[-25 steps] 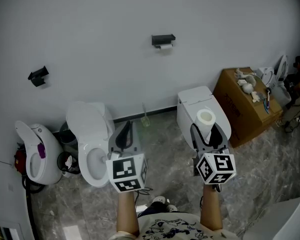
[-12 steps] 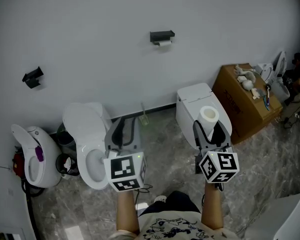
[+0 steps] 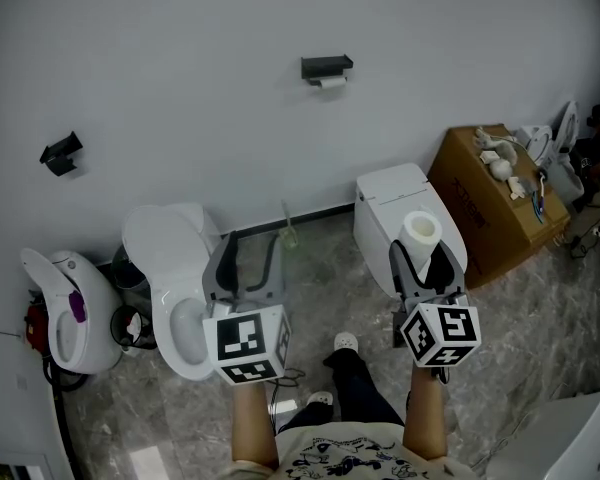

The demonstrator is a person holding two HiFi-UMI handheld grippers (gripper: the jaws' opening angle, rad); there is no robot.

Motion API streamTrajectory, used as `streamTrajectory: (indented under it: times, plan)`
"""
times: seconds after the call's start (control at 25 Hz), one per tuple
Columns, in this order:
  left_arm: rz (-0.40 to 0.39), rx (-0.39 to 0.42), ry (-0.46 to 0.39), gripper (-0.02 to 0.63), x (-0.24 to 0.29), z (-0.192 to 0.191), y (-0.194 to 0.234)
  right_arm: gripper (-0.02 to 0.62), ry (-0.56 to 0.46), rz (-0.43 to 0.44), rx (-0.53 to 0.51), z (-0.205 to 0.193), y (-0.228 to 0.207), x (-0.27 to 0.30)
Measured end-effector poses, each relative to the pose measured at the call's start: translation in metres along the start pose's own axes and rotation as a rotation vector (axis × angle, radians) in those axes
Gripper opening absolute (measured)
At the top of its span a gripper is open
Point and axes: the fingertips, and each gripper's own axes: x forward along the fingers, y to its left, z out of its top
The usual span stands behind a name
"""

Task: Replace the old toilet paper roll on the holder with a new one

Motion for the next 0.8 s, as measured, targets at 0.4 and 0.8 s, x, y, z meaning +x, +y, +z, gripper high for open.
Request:
streamTrajectory:
  times: [0.4,0.8]
  plan:
    - [0.049,0.009,-0.012,0.230,0.008,0.003,0.010,0.293,-0.029,0.039,0.011,0.007,-0.001,0.019]
    - [0.132,0.013,-0.037,0.230,0.019,0.012,0.024,0.293,-0.061,0.106,0.002,0.022,0.000,0.053]
